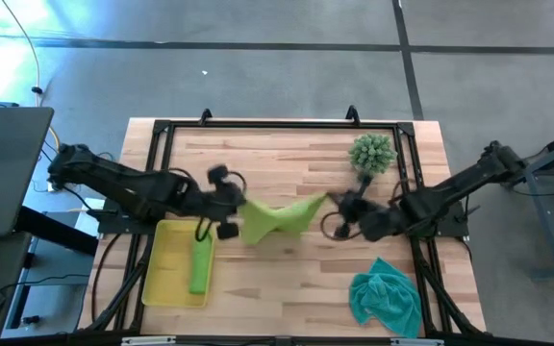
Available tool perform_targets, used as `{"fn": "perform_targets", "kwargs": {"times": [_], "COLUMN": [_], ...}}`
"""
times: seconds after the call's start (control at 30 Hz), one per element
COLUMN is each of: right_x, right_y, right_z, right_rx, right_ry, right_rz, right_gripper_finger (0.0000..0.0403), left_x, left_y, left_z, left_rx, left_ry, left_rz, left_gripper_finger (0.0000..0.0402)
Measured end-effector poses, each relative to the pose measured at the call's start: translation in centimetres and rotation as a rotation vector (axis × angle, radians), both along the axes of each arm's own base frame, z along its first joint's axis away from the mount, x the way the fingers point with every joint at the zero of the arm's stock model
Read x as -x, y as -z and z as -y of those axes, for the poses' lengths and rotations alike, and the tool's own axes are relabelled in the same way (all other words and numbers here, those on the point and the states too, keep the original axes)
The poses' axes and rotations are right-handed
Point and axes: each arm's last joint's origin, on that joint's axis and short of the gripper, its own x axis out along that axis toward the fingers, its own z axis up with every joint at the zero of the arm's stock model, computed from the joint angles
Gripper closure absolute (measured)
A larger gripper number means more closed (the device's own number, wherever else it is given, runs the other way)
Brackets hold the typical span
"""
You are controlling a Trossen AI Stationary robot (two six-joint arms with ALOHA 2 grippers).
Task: Roll microfiber towels into tight, uniform cylinder then place into a basket
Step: Fold the light green microfiber towel
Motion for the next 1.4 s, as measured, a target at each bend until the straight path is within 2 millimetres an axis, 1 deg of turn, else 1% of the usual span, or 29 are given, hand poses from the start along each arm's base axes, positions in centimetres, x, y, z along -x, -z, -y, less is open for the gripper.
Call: {"fn": "perform_targets", "kwargs": {"times": [0.1, 0.17, 0.2, 0.23, 0.3, 0.37, 0.4, 0.43, 0.5, 0.6, 0.7, 0.77, 0.87, 1.0, 1.1, 1.17, 1.23, 1.3, 1.4], "right_x": [0.5, 0.5, 0.5, 0.4, 0.3, 0.2, 0.2, 0.3, 0.5, 0.5, 0.3, 0.1, -0.2, -0.6, -0.8, -0.9, -1.0, -0.9, -0.8], "right_y": [-1.9, -3.1, -3.4, -3.6, -3.7, -3.5, -3.5, -3.5, -3.6, -3.7, -3.5, -3.4, -3.4, -3.6, -4.0, -4.4, -4.9, -4.9, -3.9], "right_z": [1.3, 2.0, 2.2, 2.3, 2.1, 1.5, 1.3, 1.1, 1.0, 1.6, 2.5, 3.3, 5.1, 8.1, 10.0, 10.9, 11.4, 11.5, 10.9], "right_rx": [0.223, 0.267, 0.261, 0.236, 0.164, 0.084, 0.058, 0.050, 0.079, 0.208, 0.313, 0.346, 0.387, 0.448, 0.484, 0.513, 0.538, 0.542, 0.472], "right_ry": [0.173, 0.273, 0.270, 0.232, 0.060, -0.123, -0.177, -0.199, -0.177, -0.078, -0.040, -0.026, 0.003, 0.090, 0.107, 0.103, 0.116, 0.118, 0.072], "right_rz": [0.050, 0.105, 0.117, 0.131, 0.125, 0.117, 0.114, 0.113, 0.113, 0.063, -0.021, -0.059, -0.117, -0.183, -0.196, -0.185, -0.167, -0.168, -0.205], "right_gripper_finger": [0.0402, 0.0403, 0.0403, 0.0403, 0.0403, 0.0403, 0.0403, 0.0403, 0.0403, 0.0403, 0.0403, 0.0403, 0.0403, 0.0403, 0.0403, 0.0403, 0.0403, 0.0403, 0.0403], "left_x": [0.7, 0.9, 0.9, 1.0, 0.9, 0.7, 0.6, 0.6, 0.5, 0.6, 0.7, 0.7, 0.7, 0.8, 0.9, 0.9, 0.9, 0.9, 1.0], "left_y": [-2.1, -3.2, -3.5, -3.7, -4.0, -4.1, -4.0, -3.9, -3.8, -3.8, -4.0, -4.0, -4.1, -4.2, -4.5, -4.8, -5.0, -5.0, -4.4], "left_z": [-0.8, -1.2, -1.3, -1.3, -1.1, -0.6, -0.3, 0.0, 0.3, 0.0, -1.0, -1.8, -3.4, -6.2, -8.0, -8.9, -9.4, -9.5, -8.9], "left_rx": [-0.228, -0.356, -0.385, -0.391, -0.324, -0.176, -0.111, -0.061, -0.050, -0.185, -0.336, -0.393, -0.437, -0.473, -0.505, -0.537, -0.563, -0.570, -0.527], "left_ry": [-0.115, -0.216, -0.245, -0.254, -0.213, -0.090, -0.022, 0.034, 0.078, 0.006, -0.098, -0.125, -0.163, -0.244, -0.297, -0.307, -0.306, -0.303, -0.263], "left_rz": [0.061, 0.098, 0.108, 0.111, 0.131, 0.142, 0.134, 0.128, 0.118, 0.092, 0.058, 0.027, -0.017, -0.062, -0.072, -0.084, -0.093, -0.100, -0.123], "left_gripper_finger": [0.0401, 0.0401, 0.0401, 0.0401, 0.0401, 0.0401, 0.0401, 0.0401, 0.0401, 0.0401, 0.0401, 0.0401, 0.0401, 0.0401, 0.0401, 0.0401, 0.0401, 0.0401, 0.0401]}}
